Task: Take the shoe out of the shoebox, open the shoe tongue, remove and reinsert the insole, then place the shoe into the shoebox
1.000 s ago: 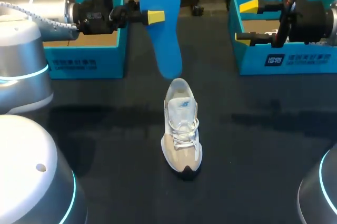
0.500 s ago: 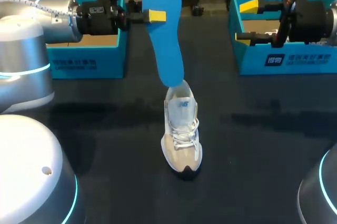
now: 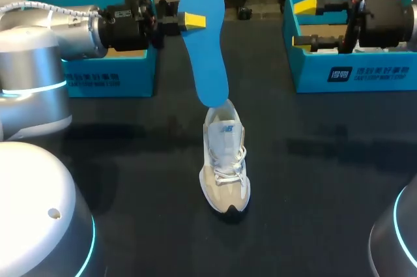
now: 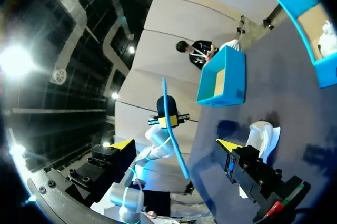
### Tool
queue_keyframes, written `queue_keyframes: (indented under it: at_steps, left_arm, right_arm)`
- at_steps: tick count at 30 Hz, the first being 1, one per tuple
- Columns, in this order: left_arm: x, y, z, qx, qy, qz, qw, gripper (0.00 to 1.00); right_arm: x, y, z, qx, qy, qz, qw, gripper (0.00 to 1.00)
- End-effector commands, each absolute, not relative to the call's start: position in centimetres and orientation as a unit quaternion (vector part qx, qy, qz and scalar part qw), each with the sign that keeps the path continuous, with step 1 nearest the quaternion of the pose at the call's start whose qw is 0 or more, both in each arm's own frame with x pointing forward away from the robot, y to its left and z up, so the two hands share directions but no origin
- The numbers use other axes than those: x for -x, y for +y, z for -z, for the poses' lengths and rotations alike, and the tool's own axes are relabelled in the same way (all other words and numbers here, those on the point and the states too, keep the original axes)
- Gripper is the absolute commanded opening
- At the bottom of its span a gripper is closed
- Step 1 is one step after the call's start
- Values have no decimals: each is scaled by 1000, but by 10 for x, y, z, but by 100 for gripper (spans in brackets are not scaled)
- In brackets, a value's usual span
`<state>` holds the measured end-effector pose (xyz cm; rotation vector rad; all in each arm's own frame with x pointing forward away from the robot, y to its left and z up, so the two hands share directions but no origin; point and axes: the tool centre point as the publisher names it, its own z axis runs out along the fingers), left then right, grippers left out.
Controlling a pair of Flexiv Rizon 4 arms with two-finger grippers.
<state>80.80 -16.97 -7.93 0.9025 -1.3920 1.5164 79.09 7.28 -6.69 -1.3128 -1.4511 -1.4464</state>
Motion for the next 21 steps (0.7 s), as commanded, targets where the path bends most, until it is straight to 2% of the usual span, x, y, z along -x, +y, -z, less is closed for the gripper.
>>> queue_keyframes:
  at_steps: [1, 8, 21]
  left_arm:
    - [-811, -173, 84, -372, -562, -595, 438, 0]
    - [-816, -175, 93, -406, -539, -565, 475, 0]
    - [-823, -179, 101, -424, -517, -561, 489, 0]
  right_arm:
    - [-773, 75, 44, 537, -572, 544, 296, 100]
    - [-765, 82, 12, 562, -624, 494, 225, 100]
    - [-761, 100, -37, 590, -696, 396, 103, 100]
